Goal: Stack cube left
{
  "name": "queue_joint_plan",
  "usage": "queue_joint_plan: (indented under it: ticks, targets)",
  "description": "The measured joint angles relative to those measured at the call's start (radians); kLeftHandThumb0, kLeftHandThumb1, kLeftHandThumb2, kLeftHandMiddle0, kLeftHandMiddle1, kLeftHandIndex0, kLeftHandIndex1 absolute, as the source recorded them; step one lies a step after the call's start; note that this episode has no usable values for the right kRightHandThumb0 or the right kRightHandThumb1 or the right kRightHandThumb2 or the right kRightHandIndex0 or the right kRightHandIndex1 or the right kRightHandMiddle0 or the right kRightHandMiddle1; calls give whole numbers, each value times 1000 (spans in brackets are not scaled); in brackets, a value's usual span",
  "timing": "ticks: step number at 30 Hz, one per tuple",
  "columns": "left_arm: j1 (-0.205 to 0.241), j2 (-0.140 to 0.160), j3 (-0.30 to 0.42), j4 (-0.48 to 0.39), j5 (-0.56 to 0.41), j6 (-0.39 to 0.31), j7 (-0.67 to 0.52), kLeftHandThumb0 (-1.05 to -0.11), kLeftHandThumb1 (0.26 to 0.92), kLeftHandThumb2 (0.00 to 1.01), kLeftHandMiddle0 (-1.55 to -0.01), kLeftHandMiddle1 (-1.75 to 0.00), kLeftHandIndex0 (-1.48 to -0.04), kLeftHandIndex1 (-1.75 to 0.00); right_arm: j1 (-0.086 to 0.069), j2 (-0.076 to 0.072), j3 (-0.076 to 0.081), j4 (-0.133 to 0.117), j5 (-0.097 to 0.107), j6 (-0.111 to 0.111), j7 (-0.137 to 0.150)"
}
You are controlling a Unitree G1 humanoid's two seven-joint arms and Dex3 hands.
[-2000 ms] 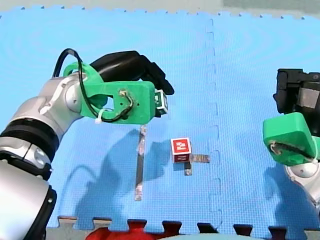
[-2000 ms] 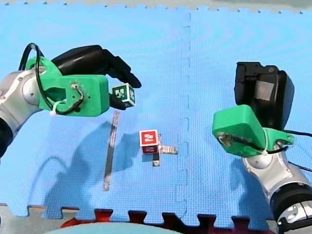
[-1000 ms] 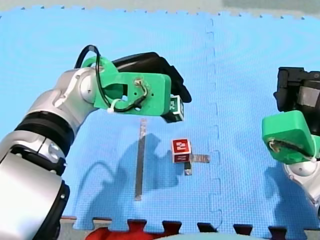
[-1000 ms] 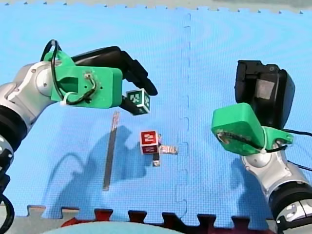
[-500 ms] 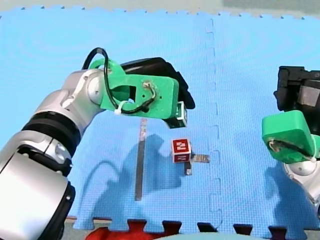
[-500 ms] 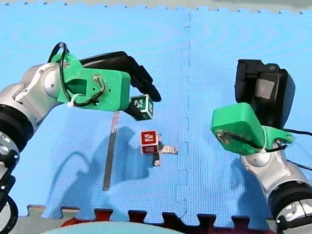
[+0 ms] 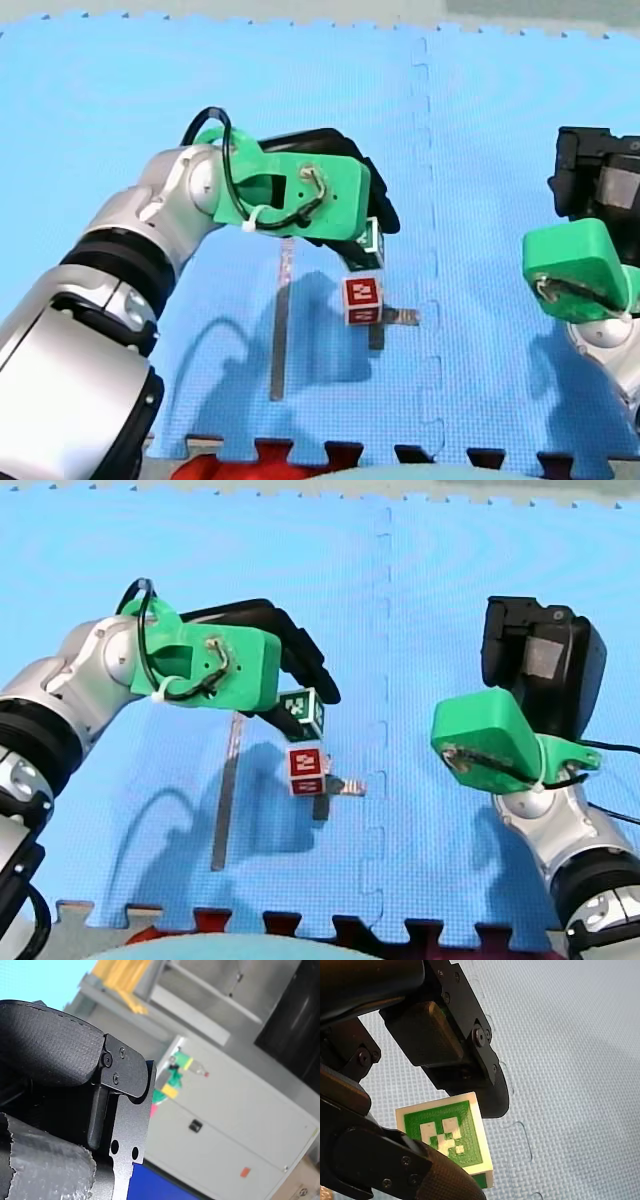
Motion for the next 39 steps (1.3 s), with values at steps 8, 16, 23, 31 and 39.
queue_joint_plan:
  ticks: [8,16,23,31,39]
  targets:
    - [4,-2,-3,1,2,0,0,-495,798,4,-1032,-1746,-1298,-1,0,0,3,-3,-3,3,-4]
    - [13,-9,-12,6,5,0,-12,-494,806,5,-1047,-1746,-1320,-11,1,-2,3,-5,-4,3,-7]
    - [13,-15,-25,11,19,16,-24,-492,825,10,-1077,-1746,-1353,-22,4,-4,4,-9,-5,3,-11]
    - [13,-20,-27,14,22,25,-19,-485,833,10,-1087,-1746,-1373,-27,9,-4,6,-12,-6,3,-14]
    - [13,-25,-27,14,22,39,-15,-472,839,8,-1093,-1746,-1394,-33,9,-1,5,-14,-3,3,-10]
